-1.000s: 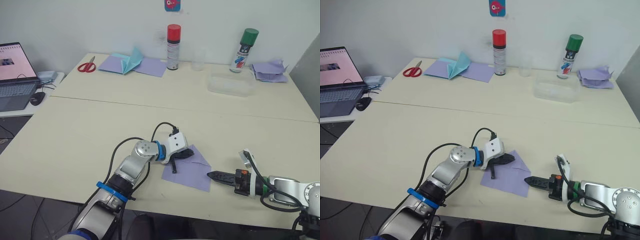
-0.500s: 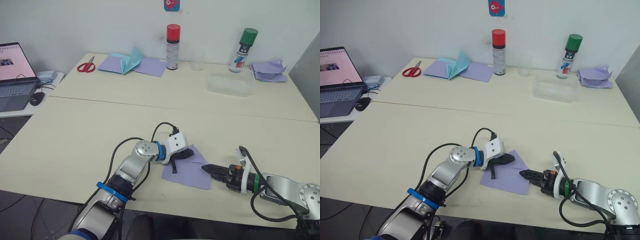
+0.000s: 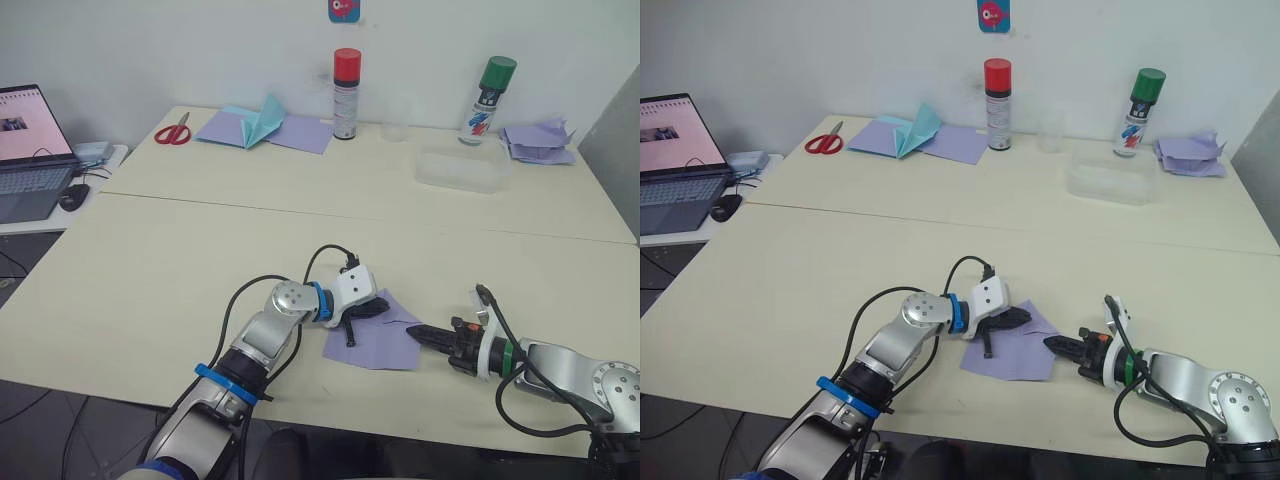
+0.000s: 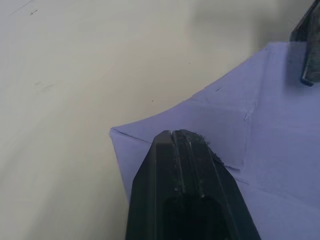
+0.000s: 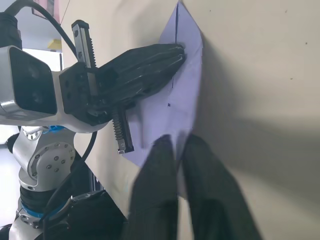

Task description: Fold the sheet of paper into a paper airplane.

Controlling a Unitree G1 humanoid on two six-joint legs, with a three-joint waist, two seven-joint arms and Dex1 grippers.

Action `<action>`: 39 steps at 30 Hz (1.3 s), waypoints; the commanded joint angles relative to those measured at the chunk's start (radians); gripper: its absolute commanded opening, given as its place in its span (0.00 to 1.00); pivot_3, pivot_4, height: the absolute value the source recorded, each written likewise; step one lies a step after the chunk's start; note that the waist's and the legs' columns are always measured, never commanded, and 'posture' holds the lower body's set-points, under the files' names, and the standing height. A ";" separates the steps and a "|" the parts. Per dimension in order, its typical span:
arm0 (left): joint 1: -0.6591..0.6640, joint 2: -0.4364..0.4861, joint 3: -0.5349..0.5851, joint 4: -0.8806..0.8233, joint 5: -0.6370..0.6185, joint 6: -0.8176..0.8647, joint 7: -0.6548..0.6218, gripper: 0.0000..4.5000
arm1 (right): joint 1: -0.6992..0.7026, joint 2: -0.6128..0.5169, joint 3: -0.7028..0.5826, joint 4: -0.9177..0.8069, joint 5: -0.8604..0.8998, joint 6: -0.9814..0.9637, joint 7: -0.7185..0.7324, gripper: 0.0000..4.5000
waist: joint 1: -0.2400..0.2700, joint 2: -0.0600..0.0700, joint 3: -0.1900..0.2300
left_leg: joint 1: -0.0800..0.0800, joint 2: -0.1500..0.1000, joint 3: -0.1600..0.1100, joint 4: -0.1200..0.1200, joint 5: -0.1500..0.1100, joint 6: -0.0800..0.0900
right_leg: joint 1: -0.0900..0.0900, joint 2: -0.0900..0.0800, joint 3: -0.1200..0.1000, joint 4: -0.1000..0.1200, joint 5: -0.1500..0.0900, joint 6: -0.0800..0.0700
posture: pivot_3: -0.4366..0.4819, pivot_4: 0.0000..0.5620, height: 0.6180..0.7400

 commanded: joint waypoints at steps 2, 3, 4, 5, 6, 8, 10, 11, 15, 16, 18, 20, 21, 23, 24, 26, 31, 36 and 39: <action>0.017 0.007 -0.025 0.010 0.023 0.016 -0.010 0.00 | -0.010 -0.005 -0.018 -0.024 0.027 -0.008 0.030 0.01 | 0.000 0.000 0.000 | 0.000 0.000 0.000 0.000 0.000 0.000 | 0.000 0.000 0.000 0.000 0.000 0.000 | 0.48 0.27 1.00; 0.019 0.011 -0.022 0.006 0.021 0.019 -0.011 0.00 | -0.014 0.000 -0.016 -0.028 0.027 -0.010 0.033 0.01 | 0.000 0.000 0.000 | 0.000 0.000 0.000 0.000 0.000 0.000 | 0.000 0.000 0.000 0.000 0.000 0.000 | 0.48 0.27 1.00; 0.021 0.017 -0.016 0.000 0.017 0.024 -0.011 0.00 | -0.018 0.005 -0.013 -0.031 0.027 -0.012 0.035 0.01 | 0.000 0.000 0.000 | 0.000 0.000 0.000 0.000 0.000 0.000 | 0.000 0.000 0.000 0.000 0.000 0.000 | 0.48 0.27 1.00; 0.026 0.025 -0.008 -0.010 0.013 0.032 -0.012 0.00 | -0.022 0.009 -0.009 -0.035 0.027 -0.015 0.034 0.01 | -0.001 0.000 0.000 | 0.000 0.000 0.000 0.000 0.000 0.000 | 0.000 0.000 0.000 0.000 0.000 0.000 | 0.48 0.27 1.00; 0.030 0.036 0.001 -0.024 0.008 0.043 -0.014 0.00 | -0.025 0.013 -0.004 -0.039 0.027 -0.018 0.033 0.01 | -0.001 0.000 0.000 | 0.000 0.000 0.000 0.000 0.000 0.000 | 0.000 0.000 0.000 0.000 0.000 0.000 | 0.48 0.27 1.00; 0.042 0.064 0.017 -0.063 -0.008 0.076 -0.025 0.00 | -0.029 0.015 0.004 -0.044 0.027 -0.020 0.034 0.01 | -0.003 0.000 0.000 | 0.000 0.002 0.000 0.000 0.000 0.000 | 0.000 0.000 0.000 0.000 0.000 0.000 | 0.48 0.27 1.00; 0.059 0.099 0.030 -0.115 -0.025 0.114 -0.044 0.00 | -0.034 0.012 0.010 -0.046 0.027 -0.019 0.039 0.01 | -0.004 0.000 0.000 | 0.000 0.003 0.000 -0.001 0.000 0.000 | -0.001 0.000 0.000 0.000 0.000 0.000 | 0.48 0.27 1.00; 0.068 0.115 0.032 -0.137 -0.029 0.127 -0.052 0.00 | -0.039 0.009 0.014 -0.046 0.027 -0.017 0.044 0.01 | -0.006 0.001 0.000 | 0.000 0.003 0.000 -0.001 0.000 0.000 | -0.001 0.000 0.000 0.000 0.000 0.000 | 0.48 0.27 1.00; 0.110 0.162 0.031 -0.204 -0.041 0.152 -0.067 0.00 | -0.070 -0.015 0.045 -0.051 0.027 -0.006 0.065 0.01 | -0.005 0.001 0.001 | 0.001 0.004 0.000 -0.001 0.000 0.000 | -0.002 0.000 -0.001 0.000 0.000 0.000 | 0.48 0.27 1.00; 0.118 0.167 0.031 -0.211 -0.042 0.154 -0.066 0.00 | -0.082 -0.019 0.057 -0.053 0.027 -0.006 0.070 0.01 | -0.005 0.001 0.001 | 0.001 0.004 0.000 -0.001 0.000 0.000 | -0.002 0.000 -0.001 0.000 0.000 0.000 | 0.48 0.27 1.00; 0.126 0.169 0.031 -0.215 -0.042 0.159 -0.060 0.00 | -0.108 -0.030 0.082 -0.058 0.016 0.002 0.089 0.01 | -0.004 0.001 0.001 | 0.001 0.004 0.001 -0.001 0.000 0.000 | -0.002 0.000 0.000 0.000 0.000 0.000 | 0.48 0.27 1.00; 0.126 0.165 0.031 -0.214 -0.043 0.163 -0.054 0.00 | -0.136 -0.038 0.105 -0.062 -0.018 0.012 0.116 0.01 | -0.003 0.001 0.001 | 0.001 0.004 0.001 -0.001 0.000 0.000 | -0.002 0.000 0.000 0.000 0.000 0.000 | 0.48 0.27 1.00; 0.124 0.162 0.031 -0.212 -0.043 0.165 -0.052 0.00 | -0.154 -0.042 0.117 -0.065 -0.051 0.025 0.140 0.01 | -0.003 0.001 0.001 | 0.001 0.004 0.001 -0.001 0.000 0.000 | -0.002 0.000 0.000 0.000 0.000 0.000 | 0.48 0.27 1.00; 0.121 0.156 0.029 -0.208 -0.043 0.166 -0.048 0.00 | -0.185 -0.029 0.142 -0.057 -0.086 0.027 0.157 0.01 | -0.003 0.001 0.001 | 0.000 0.004 0.001 -0.001 0.000 0.000 | -0.002 0.000 0.000 0.000 0.000 -0.001 | 0.48 0.27 1.00; 0.120 0.155 0.028 -0.206 -0.042 0.166 -0.047 0.00 | -0.199 -0.021 0.152 -0.051 -0.102 0.027 0.165 0.01 | -0.003 0.001 0.001 | 0.000 0.004 0.001 -0.001 0.000 0.000 | -0.002 0.000 0.000 0.000 0.000 -0.001 | 0.48 0.27 1.00; 0.118 0.154 0.028 -0.201 -0.043 0.166 -0.047 0.00 | -0.224 -0.003 0.167 -0.032 -0.136 0.027 0.181 0.01 | -0.003 0.001 0.001 | 0.000 0.004 0.001 -0.001 0.000 0.000 | -0.002 0.000 0.000 0.000 0.000 -0.001 | 0.48 0.27 1.00; 0.131 0.165 0.036 -0.207 -0.049 0.170 -0.054 0.00 | -0.262 0.039 0.189 0.004 -0.213 0.037 0.217 0.01 | -0.003 0.001 0.001 | 0.000 0.004 0.001 -0.001 0.000 0.000 | -0.002 -0.001 0.000 0.000 0.000 -0.001 | 0.48 0.27 1.00; 0.127 0.154 0.042 -0.209 -0.066 0.165 -0.055 0.00 | -0.281 0.083 0.204 0.029 -0.282 0.054 0.252 0.01 | -0.003 0.001 0.001 | 0.000 0.004 0.001 -0.001 0.000 0.000 | -0.003 -0.001 -0.001 0.000 0.002 -0.003 | 0.48 0.27 1.00; 0.123 0.144 0.045 -0.210 -0.074 0.169 -0.052 0.00 | -0.290 0.105 0.203 0.040 -0.315 0.067 0.269 0.01 | -0.002 0.001 0.001 | 0.000 0.004 0.001 -0.001 0.000 0.000 | -0.003 -0.001 -0.001 0.000 0.002 -0.003 | 0.48 0.27 1.00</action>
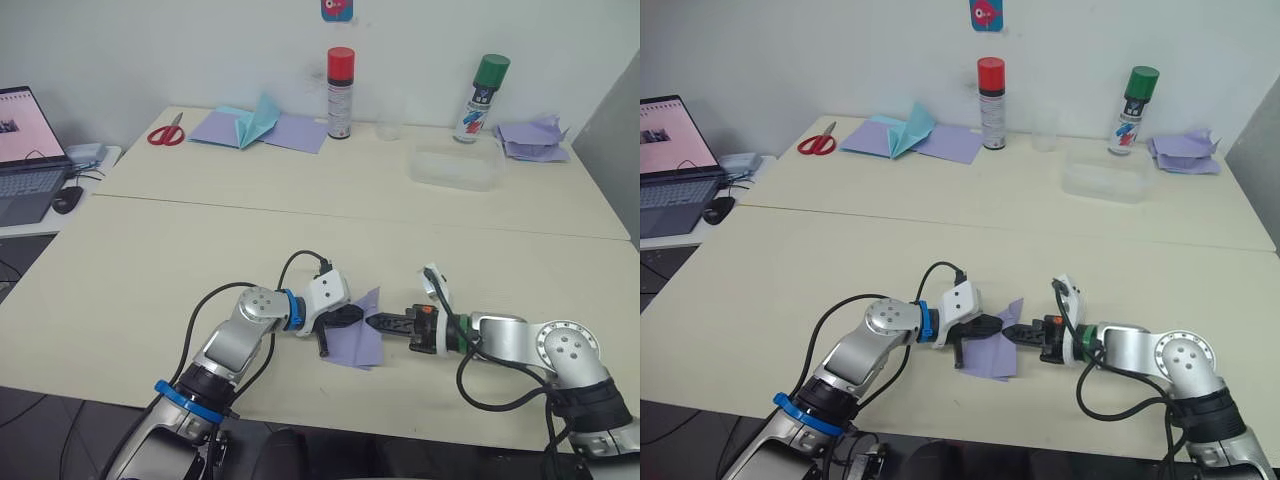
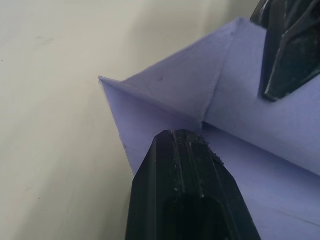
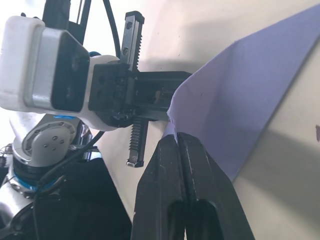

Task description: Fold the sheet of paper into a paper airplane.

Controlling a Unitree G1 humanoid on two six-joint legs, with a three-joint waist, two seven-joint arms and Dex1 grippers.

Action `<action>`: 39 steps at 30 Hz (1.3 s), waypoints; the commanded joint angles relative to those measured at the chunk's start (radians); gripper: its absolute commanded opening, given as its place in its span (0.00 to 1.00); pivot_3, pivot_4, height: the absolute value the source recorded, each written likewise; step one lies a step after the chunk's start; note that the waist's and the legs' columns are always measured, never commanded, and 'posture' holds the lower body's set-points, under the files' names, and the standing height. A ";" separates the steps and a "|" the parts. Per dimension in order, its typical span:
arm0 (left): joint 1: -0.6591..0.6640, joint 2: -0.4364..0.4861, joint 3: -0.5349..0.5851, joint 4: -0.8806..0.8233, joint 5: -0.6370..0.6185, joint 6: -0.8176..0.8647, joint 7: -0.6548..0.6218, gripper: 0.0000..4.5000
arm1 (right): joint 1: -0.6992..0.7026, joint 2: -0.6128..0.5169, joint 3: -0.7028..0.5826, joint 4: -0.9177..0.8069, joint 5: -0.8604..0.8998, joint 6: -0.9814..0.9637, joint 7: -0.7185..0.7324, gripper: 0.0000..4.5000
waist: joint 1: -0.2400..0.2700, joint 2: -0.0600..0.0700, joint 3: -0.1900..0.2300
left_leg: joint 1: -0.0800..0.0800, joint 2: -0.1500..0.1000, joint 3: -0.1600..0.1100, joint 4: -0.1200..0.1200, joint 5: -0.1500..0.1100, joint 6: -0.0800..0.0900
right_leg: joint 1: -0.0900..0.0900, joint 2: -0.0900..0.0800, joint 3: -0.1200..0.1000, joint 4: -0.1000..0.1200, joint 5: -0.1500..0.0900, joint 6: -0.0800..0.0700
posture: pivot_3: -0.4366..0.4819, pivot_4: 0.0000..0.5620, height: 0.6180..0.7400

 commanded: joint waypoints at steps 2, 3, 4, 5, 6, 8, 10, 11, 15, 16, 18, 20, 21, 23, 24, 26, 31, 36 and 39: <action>0.012 -0.002 -0.011 0.011 0.001 0.017 0.002 0.00 | -0.027 0.029 -0.002 0.002 -0.042 0.022 0.044 0.01 | 0.000 0.000 0.000 | 0.000 0.000 0.000 0.000 0.000 0.000 | 0.000 0.000 0.000 0.000 0.000 0.000 | 0.48 0.27 1.00; 0.014 0.004 -0.010 0.009 0.002 0.017 -0.001 0.00 | -0.030 0.035 -0.002 0.004 -0.055 0.027 0.051 0.01 | 0.000 0.000 0.000 | 0.000 0.000 0.000 0.000 0.000 0.000 | 0.000 0.000 0.000 0.000 0.000 0.000 | 0.48 0.27 1.00; 0.017 0.012 -0.008 0.009 0.003 0.017 -0.004 0.00 | -0.033 0.041 -0.003 0.006 -0.067 0.030 0.057 0.01 | 0.000 0.000 0.000 | 0.000 0.000 0.000 0.000 0.000 0.000 | 0.000 0.000 0.000 0.000 0.000 0.000 | 0.48 0.27 1.00; 0.019 0.020 -0.005 0.009 0.003 0.017 -0.006 0.00 | -0.036 0.049 -0.005 0.008 -0.074 0.031 0.063 0.01 | 0.000 0.000 0.000 | 0.000 0.000 0.000 0.000 0.000 0.000 | -0.001 0.000 0.000 0.000 0.000 0.000 | 0.48 0.27 1.00; 0.021 0.027 -0.002 0.010 0.003 0.017 -0.009 0.00 | -0.040 0.058 -0.010 0.009 -0.079 0.031 0.072 0.01 | -0.001 0.000 0.000 | 0.000 0.000 0.000 0.000 0.000 0.000 | -0.001 0.000 0.000 0.000 0.000 0.000 | 0.48 0.27 1.00; 0.026 0.039 -0.002 0.009 0.003 0.014 -0.012 0.00 | -0.045 0.069 -0.017 -0.002 -0.100 0.032 0.103 0.01 | -0.001 0.000 0.000 | -0.001 0.001 0.002 0.000 0.000 0.000 | -0.003 0.000 0.000 0.001 0.000 0.000 | 0.48 0.27 1.00; 0.029 0.043 -0.005 0.008 0.003 0.013 -0.011 0.00 | -0.045 0.076 -0.024 -0.010 -0.109 0.037 0.126 0.04 | -0.002 0.000 0.000 | -0.001 0.001 0.002 0.000 0.000 0.000 | -0.004 0.000 0.000 0.001 0.000 0.000 | 0.48 0.27 1.00; 0.030 0.043 -0.006 0.008 0.003 0.013 -0.010 0.00 | -0.044 0.078 -0.028 -0.013 -0.110 0.041 0.133 0.09 | -0.002 0.000 0.000 | -0.001 0.001 0.002 0.000 0.000 0.000 | -0.004 0.000 0.000 0.001 0.000 0.000 | 0.48 0.27 1.00; 0.029 0.035 -0.012 0.008 0.005 0.017 -0.001 0.00 | -0.037 0.079 -0.032 -0.021 -0.129 0.053 0.144 0.36 | -0.002 0.000 0.000 | -0.001 0.001 0.003 0.000 0.000 0.000 | -0.005 0.000 0.000 0.001 0.000 0.000 | 0.48 0.27 1.00; 0.030 0.034 -0.013 0.007 0.005 0.017 0.000 0.00 | -0.036 0.079 -0.033 -0.022 -0.138 0.054 0.145 0.44 | -0.002 0.000 0.000 | -0.001 0.001 0.003 0.000 0.000 0.000 | -0.005 0.000 0.000 0.001 0.000 0.000 | 0.48 0.27 1.00; 0.033 0.036 -0.014 0.006 0.005 0.016 -0.001 0.00 | -0.034 0.082 -0.038 -0.022 -0.147 0.056 0.144 0.60 | -0.002 0.000 0.000 | -0.001 0.001 0.003 0.000 0.000 0.000 | -0.005 0.000 0.000 0.001 0.000 0.000 | 0.48 0.27 1.00; 0.035 0.038 -0.015 0.006 0.006 0.015 -0.002 0.00 | -0.036 0.088 -0.046 -0.016 -0.144 0.055 0.140 0.76 | -0.002 0.000 0.000 | -0.001 0.001 0.003 0.000 0.000 0.000 | -0.005 0.000 0.000 0.001 0.000 0.000 | 0.48 0.27 1.00; 0.036 0.039 -0.015 0.006 0.007 0.015 -0.002 0.00 | -0.036 0.091 -0.050 -0.014 -0.143 0.056 0.138 0.76 | -0.002 0.000 0.000 | -0.001 0.001 0.003 0.000 0.000 0.000 | -0.005 0.000 0.000 0.001 0.000 0.000 | 0.48 0.27 1.00; 0.038 0.042 -0.015 0.004 0.007 0.015 -0.004 0.00 | -0.035 0.093 -0.054 -0.017 -0.146 0.060 0.140 0.76 | -0.002 0.000 0.000 | -0.001 0.001 0.003 0.000 0.000 0.000 | -0.005 0.000 0.000 0.001 0.000 0.000 | 0.48 0.27 1.00; 0.039 0.043 -0.015 0.003 0.007 0.014 -0.004 0.00 | -0.033 0.093 -0.054 -0.021 -0.151 0.063 0.145 0.76 | -0.002 0.000 0.000 | -0.001 0.001 0.003 0.000 0.000 0.000 | -0.005 0.000 0.000 0.001 0.000 0.000 | 0.48 0.27 1.00; 0.039 0.044 -0.015 0.004 0.008 0.015 -0.005 0.00 | -0.031 0.087 -0.051 -0.031 -0.178 0.066 0.164 0.76 | -0.002 0.000 0.000 | -0.001 0.001 0.003 0.000 0.000 0.000 | -0.005 0.000 0.000 0.001 0.000 0.000 | 0.48 0.27 1.00; 0.040 0.045 -0.017 0.000 0.009 0.018 -0.005 0.00 | -0.024 0.048 0.014 -0.092 -0.351 0.046 0.274 0.39 | -0.002 0.000 0.000 | -0.001 0.001 0.003 0.000 0.000 0.000 | -0.005 0.000 0.000 0.001 0.000 0.000 | 0.48 0.27 1.00; 0.042 0.051 -0.019 -0.004 0.011 0.021 -0.007 0.00 | -0.012 0.023 0.097 -0.141 -0.546 -0.025 0.399 0.00 | -0.001 0.000 0.000 | -0.001 0.001 0.003 0.000 0.000 0.000 | -0.005 0.000 0.000 0.001 0.000 0.000 | 0.48 0.27 1.00; 0.041 0.054 -0.019 -0.003 0.012 0.022 -0.007 0.00 | -0.003 0.032 0.119 -0.149 -0.617 -0.054 0.447 0.00 | -0.002 0.000 0.000 | -0.001 0.001 0.003 0.000 0.000 0.000 | -0.005 0.000 0.000 0.001 0.000 0.000 | 0.48 0.27 1.00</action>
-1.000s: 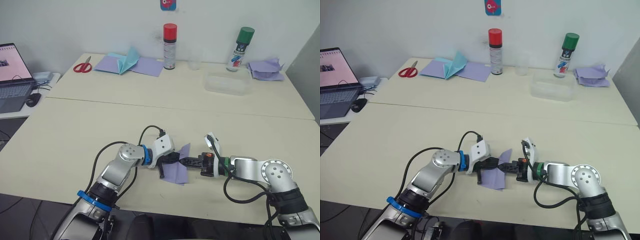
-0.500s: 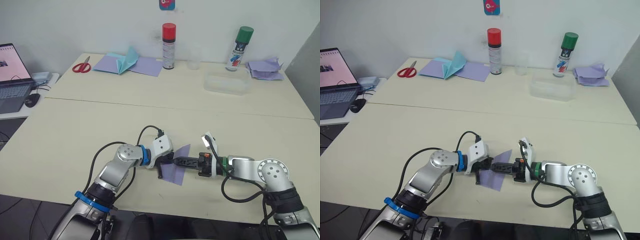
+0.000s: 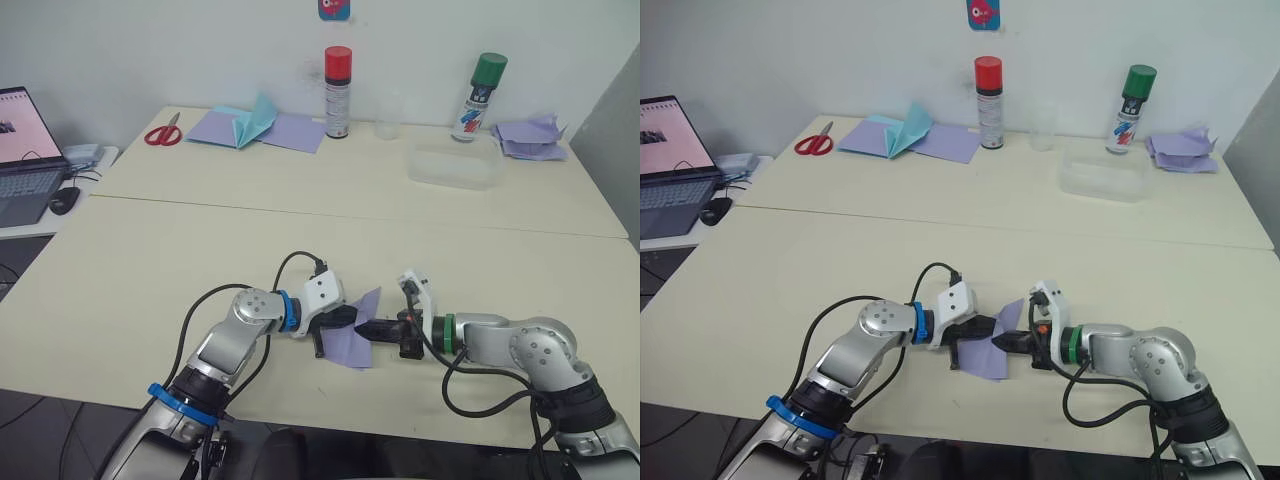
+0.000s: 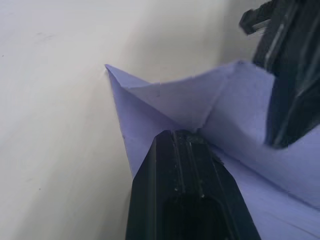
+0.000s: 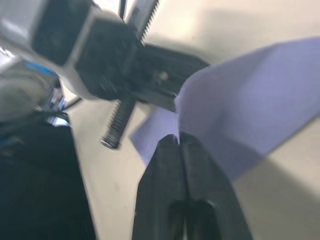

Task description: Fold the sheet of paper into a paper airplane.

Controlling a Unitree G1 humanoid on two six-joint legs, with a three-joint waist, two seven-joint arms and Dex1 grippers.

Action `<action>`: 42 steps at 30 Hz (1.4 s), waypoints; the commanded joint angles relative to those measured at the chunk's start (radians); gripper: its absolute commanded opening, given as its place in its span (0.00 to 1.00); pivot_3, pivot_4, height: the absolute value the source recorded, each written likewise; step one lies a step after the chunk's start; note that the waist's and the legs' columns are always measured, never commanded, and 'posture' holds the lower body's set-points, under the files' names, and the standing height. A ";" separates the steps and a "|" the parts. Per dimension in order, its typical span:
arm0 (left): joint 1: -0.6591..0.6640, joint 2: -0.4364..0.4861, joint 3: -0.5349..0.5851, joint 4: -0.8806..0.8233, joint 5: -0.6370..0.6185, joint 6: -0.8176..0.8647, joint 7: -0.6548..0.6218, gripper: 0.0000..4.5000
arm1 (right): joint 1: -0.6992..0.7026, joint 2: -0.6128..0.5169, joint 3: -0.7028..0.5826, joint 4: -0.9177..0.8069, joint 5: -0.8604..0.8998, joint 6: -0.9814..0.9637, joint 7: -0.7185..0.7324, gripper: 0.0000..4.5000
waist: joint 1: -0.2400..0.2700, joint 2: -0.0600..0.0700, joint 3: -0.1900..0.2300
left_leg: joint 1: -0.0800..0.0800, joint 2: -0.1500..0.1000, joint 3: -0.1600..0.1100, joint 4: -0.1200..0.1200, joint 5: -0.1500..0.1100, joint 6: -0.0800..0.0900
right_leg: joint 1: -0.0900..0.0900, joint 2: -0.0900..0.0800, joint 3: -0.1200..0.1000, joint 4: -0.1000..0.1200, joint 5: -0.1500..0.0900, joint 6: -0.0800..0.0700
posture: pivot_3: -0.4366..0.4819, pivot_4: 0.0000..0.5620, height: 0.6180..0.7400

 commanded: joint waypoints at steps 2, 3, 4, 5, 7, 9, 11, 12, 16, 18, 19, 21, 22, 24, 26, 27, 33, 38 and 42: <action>0.024 0.025 -0.024 0.020 0.024 0.025 -0.005 0.00 | 0.012 0.013 0.027 -0.037 -0.088 -0.035 0.076 0.00 | 0.000 0.000 0.000 | 0.000 0.000 0.000 0.000 0.000 0.000 | 0.000 0.000 0.000 0.000 0.000 0.000 | 0.48 0.27 1.00; 0.024 0.026 -0.023 0.019 0.023 0.026 -0.006 0.00 | 0.012 0.017 0.026 -0.039 -0.098 -0.037 0.087 0.00 | 0.000 0.000 0.000 | 0.000 0.000 0.000 0.000 0.000 0.000 | 0.000 0.000 0.000 0.000 0.000 0.000 | 0.48 0.27 1.00; 0.024 0.027 -0.023 0.019 0.023 0.026 -0.006 0.00 | 0.015 0.026 0.016 -0.039 -0.095 -0.031 0.090 0.00 | 0.000 0.000 0.000 | 0.000 0.000 0.000 0.000 0.000 0.000 | 0.000 0.000 0.000 0.000 0.000 0.000 | 0.48 0.27 1.00; 0.023 0.028 -0.023 0.019 0.023 0.026 -0.006 0.00 | 0.014 0.032 0.006 -0.039 -0.094 -0.024 0.095 0.00 | 0.000 0.000 0.000 | 0.001 0.000 0.000 0.000 0.000 0.000 | 0.000 0.000 0.000 0.000 0.000 0.000 | 0.48 0.27 1.00; 0.022 0.028 -0.023 0.020 0.023 0.027 -0.006 0.00 | 0.012 0.035 -0.012 -0.040 -0.088 -0.007 0.103 0.00 | -0.001 0.000 0.000 | 0.001 0.000 0.000 0.000 0.000 0.000 | 0.000 0.000 0.000 0.000 0.000 0.000 | 0.48 0.27 1.00; 0.022 0.028 -0.023 0.021 0.022 0.026 -0.006 0.00 | 0.008 0.037 -0.033 -0.044 -0.064 0.023 0.109 0.00 | -0.001 0.000 0.000 | 0.001 0.000 0.000 0.000 0.000 0.000 | 0.000 0.000 0.000 0.000 0.000 0.000 | 0.48 0.27 1.00; 0.021 0.026 -0.024 0.024 0.023 0.025 -0.005 0.00 | 0.004 0.054 -0.063 -0.042 -0.028 0.062 0.095 0.00 | 0.000 0.000 0.000 | 0.001 0.000 0.000 0.000 0.000 0.000 | 0.000 0.000 0.000 0.000 0.000 0.000 | 0.48 0.27 1.00; 0.020 0.025 -0.024 0.025 0.023 0.025 -0.005 0.00 | 0.002 0.067 -0.082 -0.039 -0.008 0.079 0.083 0.00 | -0.001 0.000 0.000 | 0.001 0.000 0.000 0.000 0.000 0.000 | 0.000 0.000 0.000 0.000 0.000 0.000 | 0.48 0.27 1.00; 0.015 0.019 -0.025 0.033 0.023 0.022 -0.004 0.00 | -0.015 0.123 -0.165 -0.025 0.083 0.149 0.026 0.09 | 0.000 0.000 0.000 | 0.000 0.000 0.000 0.000 0.000 0.000 | 0.000 0.000 0.000 0.000 0.000 0.000 | 0.48 0.27 1.00; 0.012 0.017 -0.026 0.038 0.024 0.020 -0.003 0.00 | -0.027 0.139 -0.197 -0.022 0.132 0.181 0.002 0.21 | 0.000 0.000 0.000 | 0.000 0.000 0.000 0.000 0.000 0.000 | 0.000 0.000 0.000 0.000 0.000 0.000 | 0.48 0.27 1.00; 0.011 0.016 -0.026 0.039 0.024 0.019 -0.003 0.00 | -0.032 0.143 -0.208 -0.023 0.148 0.194 -0.009 0.28 | 0.000 0.000 0.000 | 0.000 0.000 0.000 0.000 0.000 0.000 | 0.000 0.000 0.000 0.000 0.000 0.000 | 0.48 0.27 1.00; 0.009 0.014 -0.027 0.043 0.025 0.017 -0.002 0.00 | -0.039 0.147 -0.227 -0.022 0.181 0.217 -0.026 0.43 | 0.000 0.000 0.000 | 0.000 0.000 0.000 0.000 0.000 0.000 | 0.000 0.000 0.000 0.000 0.000 0.000 | 0.48 0.27 1.00; 0.008 0.013 -0.028 0.045 0.025 0.016 -0.002 0.00 | -0.041 0.147 -0.235 -0.020 0.201 0.225 -0.034 0.43 | 0.000 0.000 0.000 | 0.000 0.000 0.000 0.000 0.000 0.000 | 0.000 0.000 0.000 0.000 0.000 0.000 | 0.48 0.27 1.00; 0.009 0.012 -0.028 0.047 0.025 0.013 -0.001 0.00 | -0.043 0.145 -0.248 -0.016 0.236 0.238 -0.048 0.43 | 0.001 0.000 0.000 | 0.000 0.000 0.000 0.000 0.000 0.000 | 0.000 0.000 0.000 0.000 0.000 0.000 | 0.48 0.27 1.00; 0.009 0.012 -0.028 0.049 0.025 0.011 -0.001 0.00 | -0.043 0.136 -0.254 -0.017 0.255 0.243 -0.055 0.43 | 0.001 0.000 0.000 | 0.000 0.000 0.000 0.000 0.000 0.000 | 0.000 0.000 0.000 0.000 0.000 0.000 | 0.48 0.27 1.00; 0.009 0.011 -0.028 0.049 0.025 0.010 0.000 0.00 | -0.042 0.131 -0.256 -0.017 0.260 0.244 -0.056 0.43 | 0.001 0.000 0.000 | 0.000 0.000 0.000 0.000 0.000 0.000 | 0.000 0.000 0.000 0.000 0.000 0.000 | 0.48 0.27 1.00; 0.009 0.013 -0.028 0.054 0.027 0.006 -0.001 0.00 | -0.021 0.018 -0.137 -0.088 0.068 0.159 0.086 0.43 | 0.001 0.000 0.000 | 0.000 -0.001 0.001 0.000 0.000 0.000 | 0.000 0.000 0.000 0.000 0.000 0.000 | 0.48 0.27 1.00; 0.011 0.021 -0.029 0.050 0.030 0.004 -0.005 0.00 | -0.014 0.021 -0.118 -0.084 0.011 0.113 0.145 0.14 | 0.001 0.000 0.000 | 0.000 -0.001 0.000 0.000 0.000 0.000 | 0.000 0.000 0.000 0.000 0.000 0.000 | 0.48 0.27 1.00; 0.010 0.024 -0.029 0.051 0.030 0.002 -0.007 0.00 | -0.012 0.023 -0.128 -0.079 0.001 0.110 0.173 0.00 | 0.001 0.000 0.000 | 0.000 -0.001 0.001 0.000 0.000 0.000 | 0.000 0.000 0.000 0.000 0.000 0.000 | 0.48 0.27 1.00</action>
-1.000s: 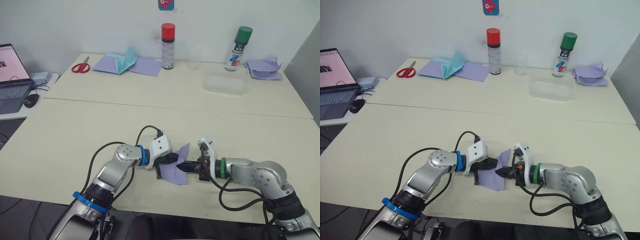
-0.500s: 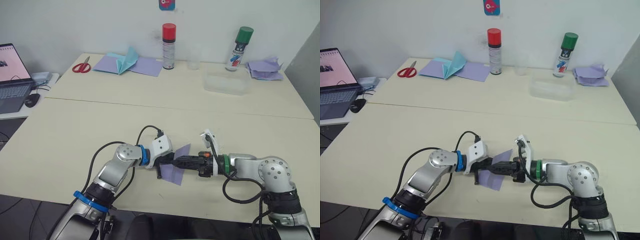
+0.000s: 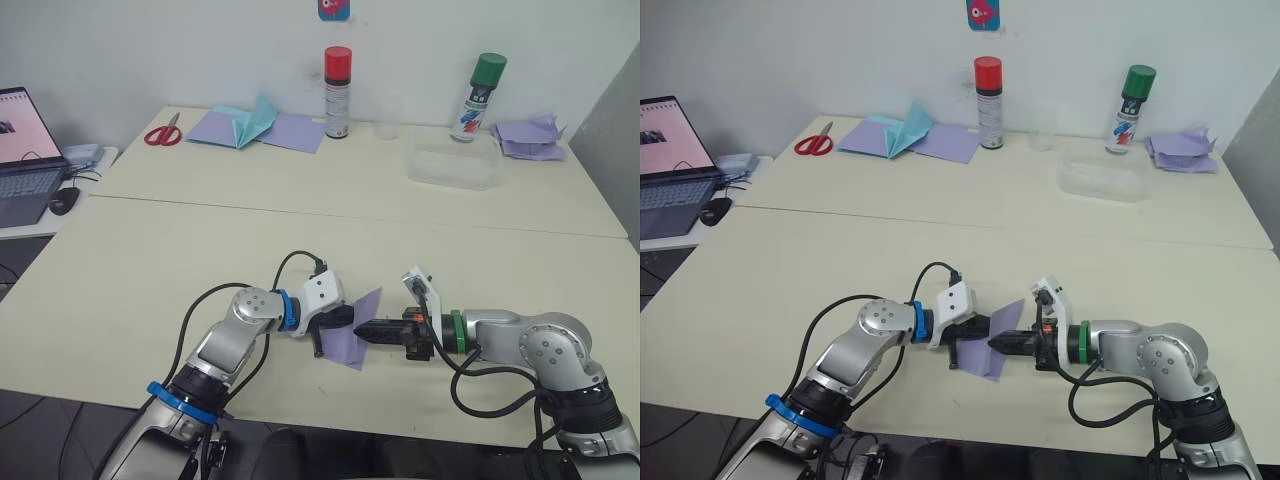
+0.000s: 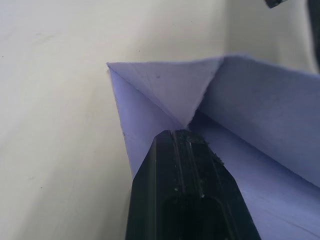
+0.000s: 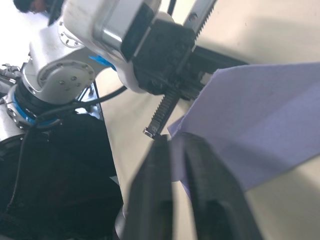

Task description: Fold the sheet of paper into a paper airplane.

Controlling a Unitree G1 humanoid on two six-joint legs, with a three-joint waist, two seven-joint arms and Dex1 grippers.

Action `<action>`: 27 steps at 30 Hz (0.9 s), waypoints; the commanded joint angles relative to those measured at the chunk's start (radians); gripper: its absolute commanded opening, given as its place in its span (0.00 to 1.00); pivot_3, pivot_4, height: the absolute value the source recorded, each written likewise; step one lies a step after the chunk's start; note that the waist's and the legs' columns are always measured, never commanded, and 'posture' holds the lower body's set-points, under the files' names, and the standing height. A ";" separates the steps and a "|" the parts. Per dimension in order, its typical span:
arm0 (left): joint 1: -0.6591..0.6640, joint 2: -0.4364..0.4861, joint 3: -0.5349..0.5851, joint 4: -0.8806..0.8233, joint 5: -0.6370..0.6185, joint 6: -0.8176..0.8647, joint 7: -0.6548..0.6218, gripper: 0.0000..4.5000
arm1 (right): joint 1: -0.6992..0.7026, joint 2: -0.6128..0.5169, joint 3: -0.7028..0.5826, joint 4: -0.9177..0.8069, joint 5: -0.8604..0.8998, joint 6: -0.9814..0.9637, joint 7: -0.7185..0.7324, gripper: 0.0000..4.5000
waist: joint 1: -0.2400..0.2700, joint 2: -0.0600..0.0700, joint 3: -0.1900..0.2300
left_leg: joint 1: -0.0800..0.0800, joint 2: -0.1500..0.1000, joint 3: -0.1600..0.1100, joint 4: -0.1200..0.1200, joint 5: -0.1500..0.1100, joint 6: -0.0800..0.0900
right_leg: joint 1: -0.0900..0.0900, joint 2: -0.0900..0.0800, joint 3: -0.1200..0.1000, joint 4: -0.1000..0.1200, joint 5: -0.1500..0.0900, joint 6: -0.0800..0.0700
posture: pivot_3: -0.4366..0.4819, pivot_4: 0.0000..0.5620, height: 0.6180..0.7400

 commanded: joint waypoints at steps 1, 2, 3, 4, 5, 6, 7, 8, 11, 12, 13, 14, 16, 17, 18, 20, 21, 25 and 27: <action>0.016 0.019 -0.026 0.037 0.030 0.022 -0.006 0.00 | 0.003 0.001 -0.024 -0.024 0.012 -0.006 0.033 0.00 | 0.000 0.000 0.000 | 0.000 0.000 0.000 0.000 0.000 0.000 | 0.000 0.000 0.000 0.000 0.000 0.000 | 0.48 0.27 1.00; 0.015 0.018 -0.027 0.037 0.030 0.022 -0.005 0.00 | 0.002 0.001 -0.031 -0.024 0.020 0.000 0.037 0.00 | 0.000 0.000 0.000 | 0.000 0.000 0.000 0.000 0.000 0.000 | 0.000 0.000 0.000 0.000 0.000 0.000 | 0.48 0.27 1.00; 0.015 0.017 -0.027 0.037 0.030 0.023 -0.005 0.00 | 0.001 0.001 -0.036 -0.024 0.024 0.005 0.038 0.00 | 0.000 0.000 0.000 | 0.000 0.000 0.000 0.000 0.000 0.000 | 0.000 0.000 0.000 0.000 0.000 0.000 | 0.48 0.27 1.00; 0.014 0.016 -0.028 0.038 0.030 0.023 -0.005 0.00 | 0.000 0.003 -0.040 -0.023 0.029 0.009 0.039 0.00 | 0.000 0.000 0.000 | 0.000 0.000 0.000 0.000 0.000 0.000 | 0.000 0.000 0.000 0.000 0.000 0.000 | 0.48 0.27 1.00; 0.014 0.016 -0.028 0.037 0.030 0.023 -0.005 0.00 | 0.000 0.003 -0.043 -0.022 0.032 0.012 0.041 0.00 | 0.000 0.000 0.000 | 0.000 0.000 0.000 0.000 0.000 0.000 | 0.000 0.000 0.000 0.000 0.000 0.000 | 0.48 0.27 1.00; 0.014 0.015 -0.029 0.037 0.030 0.023 -0.005 0.00 | 0.000 0.003 -0.046 -0.021 0.035 0.015 0.043 0.00 | 0.000 0.000 0.000 | 0.000 0.000 0.000 0.000 0.000 0.000 | 0.000 0.000 0.000 0.000 0.000 0.000 | 0.48 0.27 1.00; 0.014 0.015 -0.029 0.038 0.030 0.023 -0.005 0.00 | 0.000 0.003 -0.049 -0.019 0.038 0.019 0.044 0.00 | 0.000 0.000 0.000 | 0.000 0.000 0.000 0.000 0.000 0.000 | 0.000 0.000 0.000 0.000 0.000 0.000 | 0.48 0.27 1.00; 0.014 0.015 -0.029 0.038 0.030 0.023 -0.006 0.00 | -0.001 0.004 -0.057 -0.016 0.050 0.027 0.046 0.00 | 0.000 0.000 0.000 | 0.000 0.000 0.000 0.000 0.000 0.000 | 0.000 0.000 0.000 0.000 0.000 0.000 | 0.48 0.27 1.00; 0.013 0.015 -0.029 0.038 0.029 0.023 -0.005 0.00 | -0.007 0.008 -0.079 -0.011 0.092 0.050 0.051 0.00 | 0.000 0.000 0.000 | 0.000 0.000 0.000 0.000 0.000 0.000 | 0.000 0.000 0.000 0.000 0.000 0.000 | 0.48 0.27 1.00; 0.013 0.015 -0.029 0.038 0.030 0.023 -0.005 0.00 | -0.009 0.010 -0.086 -0.009 0.098 0.053 0.051 0.00 | 0.000 0.000 0.000 | 0.000 0.000 0.000 0.000 0.000 0.000 | 0.000 0.000 0.000 0.000 0.000 0.000 | 0.48 0.27 1.00; 0.013 0.015 -0.030 0.038 0.030 0.023 -0.005 0.00 | -0.011 0.011 -0.088 -0.009 0.098 0.052 0.052 0.00 | 0.000 0.000 0.000 | 0.000 0.000 0.000 0.000 0.000 0.000 | 0.000 0.000 0.000 0.000 0.000 0.000 | 0.48 0.27 1.00; 0.013 0.015 -0.030 0.038 0.030 0.023 -0.005 0.00 | -0.012 0.013 -0.090 -0.008 0.099 0.053 0.051 0.09 | 0.000 0.000 0.000 | 0.000 0.000 0.000 0.000 0.000 0.000 | 0.000 0.000 0.000 0.000 0.000 0.000 | 0.48 0.27 1.00; 0.014 0.015 -0.030 0.037 0.030 0.023 -0.005 0.00 | -0.012 0.015 -0.093 -0.007 0.099 0.054 0.046 0.19 | 0.000 0.000 0.000 | 0.000 0.000 0.000 0.000 0.000 0.000 | 0.000 0.000 0.000 0.000 0.000 0.000 | 0.48 0.27 1.00; 0.013 0.015 -0.030 0.038 0.030 0.023 -0.005 0.00 | -0.013 0.010 -0.088 -0.008 0.088 0.052 0.047 0.28 | 0.000 0.000 0.000 | 0.000 0.000 0.000 0.000 0.000 0.000 | 0.000 0.000 0.000 0.000 0.000 0.000 | 0.48 0.27 1.00; 0.014 0.015 -0.030 0.037 0.030 0.023 -0.005 0.00 | -0.013 0.006 -0.084 -0.008 0.078 0.050 0.049 0.36 | 0.000 0.000 0.000 | 0.000 0.000 0.000 0.000 0.000 0.000 | 0.000 0.000 0.000 0.000 0.000 0.000 | 0.48 0.27 1.00; 0.014 0.015 -0.030 0.037 0.030 0.023 -0.005 0.00 | -0.015 -0.002 -0.083 -0.006 0.067 0.047 0.057 0.42 | 0.000 0.000 0.000 | 0.000 0.000 0.000 0.000 0.000 0.000 | 0.000 0.000 0.000 0.000 0.000 0.000 | 0.48 0.27 1.00; 0.015 0.015 -0.030 0.036 0.030 0.023 -0.005 0.00 | -0.017 -0.008 -0.085 -0.002 0.063 0.044 0.062 0.42 | 0.000 0.000 0.000 | 0.000 0.000 0.000 0.000 0.000 0.000 | 0.000 0.000 0.000 0.000 0.000 0.000 | 0.48 0.27 1.00; 0.016 0.015 -0.031 0.035 0.031 0.022 -0.004 0.00 | -0.013 -0.055 -0.062 0.002 0.002 0.015 0.108 0.42 | 0.000 0.000 0.000 | 0.000 0.000 0.000 0.000 0.000 0.000 | 0.000 0.000 0.000 0.000 0.000 0.000 | 0.48 0.27 1.00; 0.017 0.014 -0.032 0.034 0.031 0.023 -0.003 0.00 | -0.006 -0.065 -0.037 0.002 -0.040 -0.009 0.129 0.42 | 0.000 0.000 0.000 | 0.000 0.000 0.000 0.000 0.000 0.000 | 0.000 0.000 0.000 0.000 0.000 0.000 | 0.48 0.27 1.00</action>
